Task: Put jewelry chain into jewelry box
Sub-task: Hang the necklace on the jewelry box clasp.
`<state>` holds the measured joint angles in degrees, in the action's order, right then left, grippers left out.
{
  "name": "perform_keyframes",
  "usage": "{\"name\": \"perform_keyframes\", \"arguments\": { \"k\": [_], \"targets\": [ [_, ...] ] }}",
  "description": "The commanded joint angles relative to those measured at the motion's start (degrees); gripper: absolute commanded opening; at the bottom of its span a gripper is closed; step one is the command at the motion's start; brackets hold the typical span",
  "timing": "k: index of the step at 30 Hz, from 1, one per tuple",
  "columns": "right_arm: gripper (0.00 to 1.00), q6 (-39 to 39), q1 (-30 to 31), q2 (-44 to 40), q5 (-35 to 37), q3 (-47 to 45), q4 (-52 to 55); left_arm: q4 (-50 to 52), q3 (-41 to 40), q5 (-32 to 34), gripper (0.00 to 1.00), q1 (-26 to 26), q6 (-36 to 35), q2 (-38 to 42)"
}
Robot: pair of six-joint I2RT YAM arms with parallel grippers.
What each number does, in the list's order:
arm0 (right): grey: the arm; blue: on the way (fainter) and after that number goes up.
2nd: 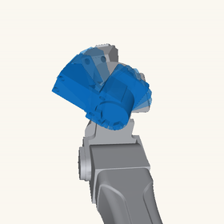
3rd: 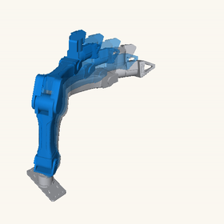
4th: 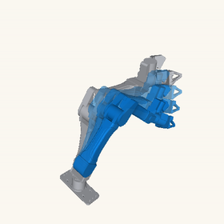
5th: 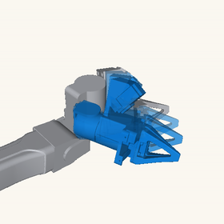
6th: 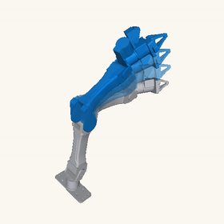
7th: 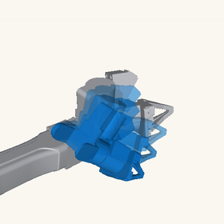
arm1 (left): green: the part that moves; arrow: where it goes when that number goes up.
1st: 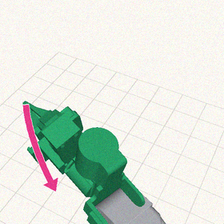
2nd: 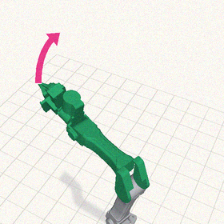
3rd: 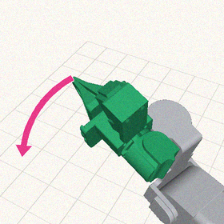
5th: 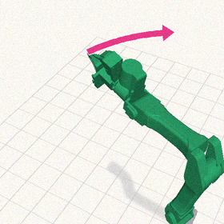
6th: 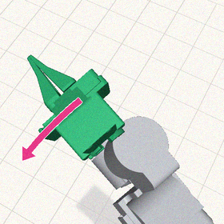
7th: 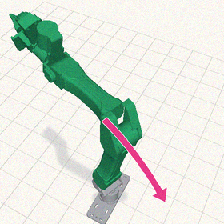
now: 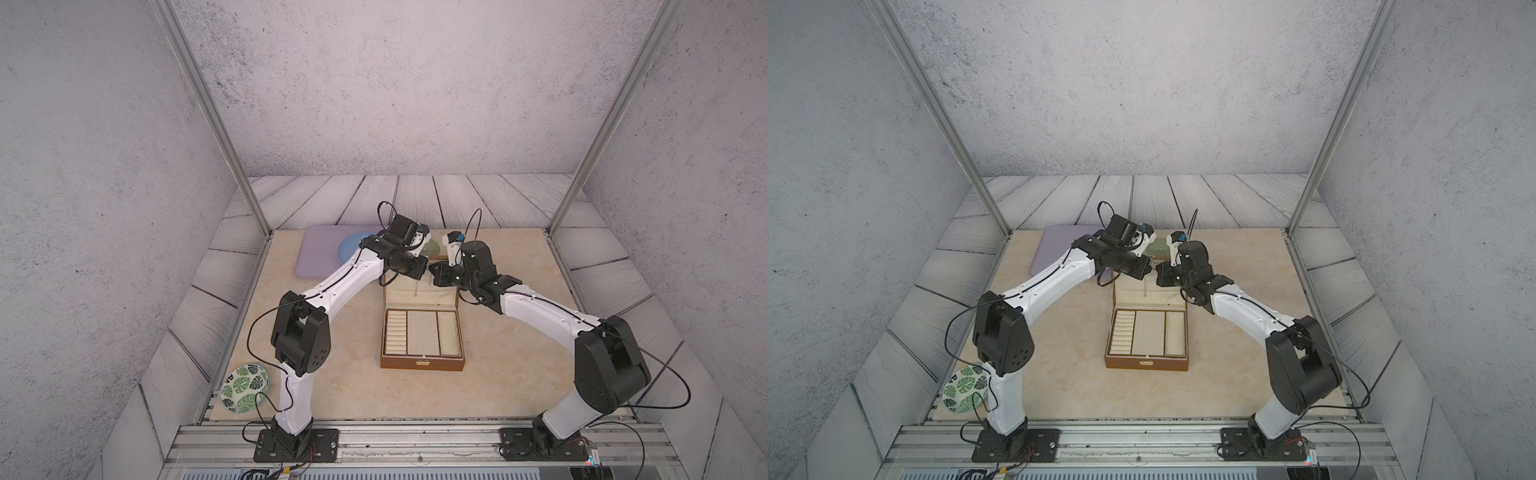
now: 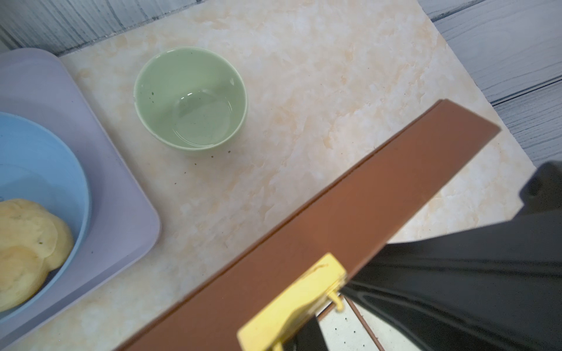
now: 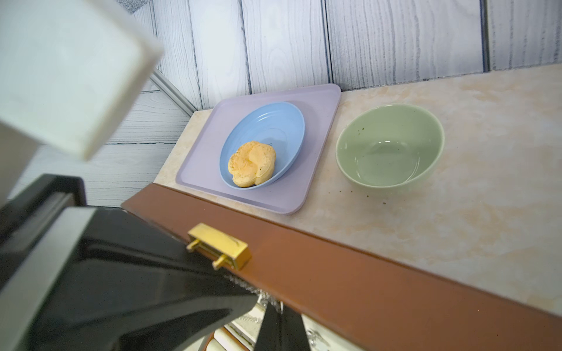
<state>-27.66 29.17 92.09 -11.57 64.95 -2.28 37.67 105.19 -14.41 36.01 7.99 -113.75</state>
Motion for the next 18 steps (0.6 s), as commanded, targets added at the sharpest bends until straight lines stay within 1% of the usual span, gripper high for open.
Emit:
{"name": "perform_keyframes", "arguments": {
  "k": [1,4,7,9,10,12,14,16,18],
  "targets": [
    [0.0,-1.6,-0.2,1.3,1.3,1.0,2.0,1.0,1.5,1.3,0.0,-0.8,0.7,-1.1],
    [0.0,-1.8,-0.2,2.0,1.2,1.7,3.0,1.3,1.6,1.1,0.02,-0.8,0.9,-1.5],
    [0.0,-2.1,-0.2,2.3,0.9,1.9,3.3,2.1,2.2,1.3,0.05,-0.9,1.0,-2.1],
    [0.0,-2.3,-0.2,2.4,0.9,1.8,3.2,2.1,2.2,1.1,0.06,-0.9,1.3,-2.3],
    [0.0,-2.3,-0.2,2.5,0.9,1.8,3.1,2.0,2.2,1.1,0.09,-0.8,1.3,-2.3],
    [0.0,-2.3,-0.2,2.7,0.7,1.8,3.0,1.9,2.3,1.3,0.25,-0.8,1.5,-2.4],
    [0.0,-2.3,-0.2,2.8,0.5,1.9,3.1,2.1,2.4,1.3,0.28,-0.8,1.4,-2.6],
    [0.0,-2.3,-0.2,2.8,0.6,2.0,3.1,2.1,2.5,1.2,0.35,-0.8,1.3,-2.5],
    [0.0,-2.3,-0.2,2.9,0.4,1.9,3.0,2.1,2.4,1.4,0.37,-0.9,1.2,-2.4]
  ]
}}
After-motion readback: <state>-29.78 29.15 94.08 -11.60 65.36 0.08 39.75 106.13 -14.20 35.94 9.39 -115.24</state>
